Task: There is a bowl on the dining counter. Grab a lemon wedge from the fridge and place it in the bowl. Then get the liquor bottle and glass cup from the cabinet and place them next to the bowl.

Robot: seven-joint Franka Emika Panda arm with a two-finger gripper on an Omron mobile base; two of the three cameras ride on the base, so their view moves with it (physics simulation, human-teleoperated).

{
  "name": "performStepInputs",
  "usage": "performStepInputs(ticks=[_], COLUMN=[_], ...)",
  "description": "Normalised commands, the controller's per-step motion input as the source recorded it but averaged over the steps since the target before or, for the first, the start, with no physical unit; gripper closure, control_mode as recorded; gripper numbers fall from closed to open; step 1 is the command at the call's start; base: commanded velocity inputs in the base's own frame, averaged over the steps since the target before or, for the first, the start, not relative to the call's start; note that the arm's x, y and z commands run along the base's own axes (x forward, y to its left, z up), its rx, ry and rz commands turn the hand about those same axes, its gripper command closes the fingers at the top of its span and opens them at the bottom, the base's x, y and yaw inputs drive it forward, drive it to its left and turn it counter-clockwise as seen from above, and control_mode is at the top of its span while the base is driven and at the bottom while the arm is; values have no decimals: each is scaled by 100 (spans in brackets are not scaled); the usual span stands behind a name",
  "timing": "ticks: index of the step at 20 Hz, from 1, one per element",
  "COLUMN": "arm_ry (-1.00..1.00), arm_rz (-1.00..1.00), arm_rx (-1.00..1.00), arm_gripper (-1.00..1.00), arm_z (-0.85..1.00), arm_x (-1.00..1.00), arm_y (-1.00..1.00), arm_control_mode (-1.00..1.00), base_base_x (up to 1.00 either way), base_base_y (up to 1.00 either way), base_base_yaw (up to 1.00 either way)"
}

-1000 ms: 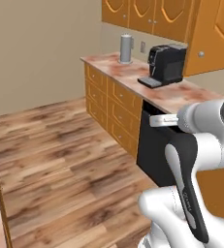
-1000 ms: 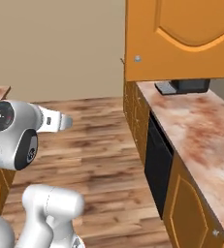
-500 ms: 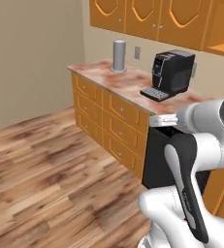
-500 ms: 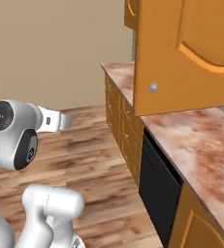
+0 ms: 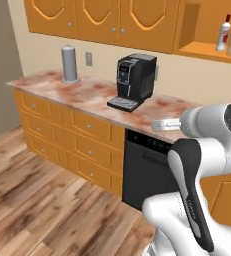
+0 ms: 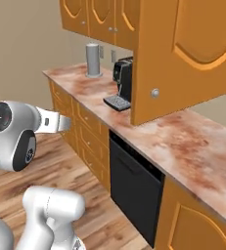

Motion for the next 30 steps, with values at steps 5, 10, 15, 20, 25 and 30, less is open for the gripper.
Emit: performStepInputs(ticks=[5,10,15,20,25,30], arm_ry=[0,0,0,0,0,0], arm_rz=[0,0,0,0,0,0], arm_rx=[0,0,0,0,0,0], arm_gripper=[-100,-100,-100,-100,-100,-100], arm_z=[0,0,0,0,0,0], arm_x=[0,0,0,0,0,0], arm_y=[0,0,0,0,0,0], arm_control_mode=[100,100,100,100,100,100], base_base_x=[56,59,64,65,57,44], base_base_y=[13,14,21,49,55,40], base_base_yaw=[-62,-62,-61,-49,-38,-28])
